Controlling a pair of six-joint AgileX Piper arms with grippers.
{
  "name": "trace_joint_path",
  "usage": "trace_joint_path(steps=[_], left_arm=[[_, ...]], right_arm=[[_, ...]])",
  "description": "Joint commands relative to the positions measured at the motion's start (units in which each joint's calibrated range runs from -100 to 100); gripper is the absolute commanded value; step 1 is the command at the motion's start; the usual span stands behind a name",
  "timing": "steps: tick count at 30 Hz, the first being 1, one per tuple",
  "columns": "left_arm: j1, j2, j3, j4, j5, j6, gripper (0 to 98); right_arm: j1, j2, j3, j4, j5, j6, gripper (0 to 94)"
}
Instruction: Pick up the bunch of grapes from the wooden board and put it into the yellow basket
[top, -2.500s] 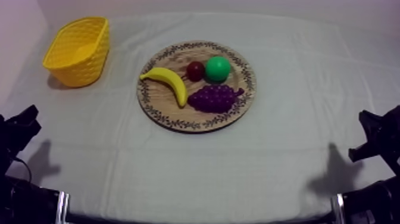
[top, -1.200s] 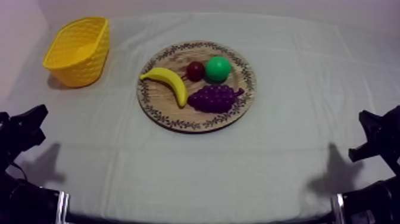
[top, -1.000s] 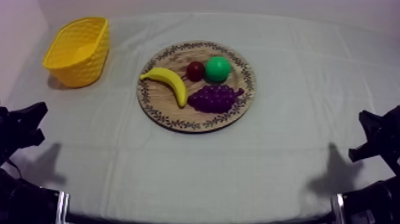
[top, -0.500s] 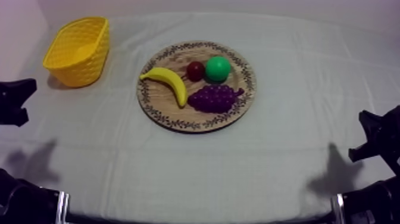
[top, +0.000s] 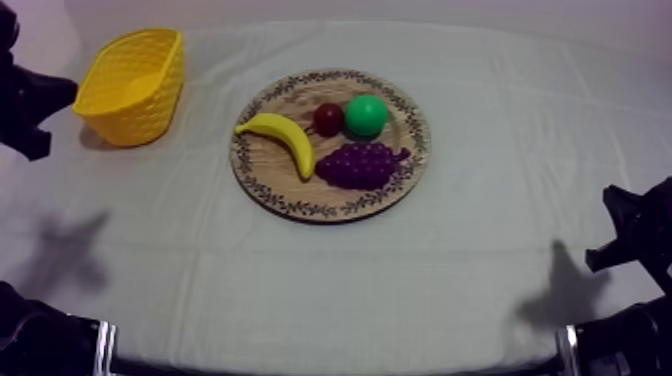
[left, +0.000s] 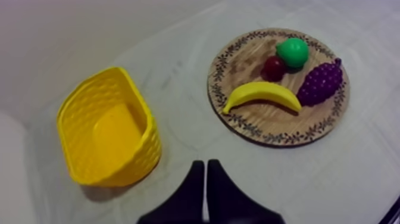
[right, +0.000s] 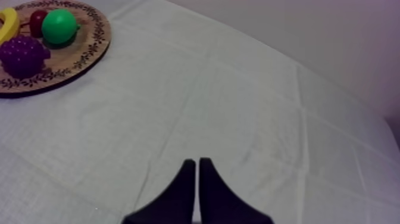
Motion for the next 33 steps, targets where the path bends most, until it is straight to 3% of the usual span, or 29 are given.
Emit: trace_joint_path(steps=[1,6,11,26,33], left_arm=[[0.34,5.12,-4.24,0.53,1.3,-2.78,0.0],[2.59,11.89,-10.24,1.11,3.59,-6.14,0.0],[5.62,18.01,-15.07,0.96,3.85,-7.28,0.0],[17.77,38.46,-30.09,-0.09,2.68,-4.6,0.0],[22.89,47.44,-38.94,-2.14,3.56,-2.51,0.0]], right_arm=[[0.0,0.0,0.0,-0.01,-0.01,0.03,0.3],[0.0,0.0,0.0,-0.01,-0.01,0.03,0.3],[0.0,0.0,0.0,-0.01,-0.01,0.03,0.3],[0.0,0.0,0.0,-0.01,-0.01,0.03,0.3],[0.0,0.0,0.0,-0.01,-0.01,0.03,0.3]])
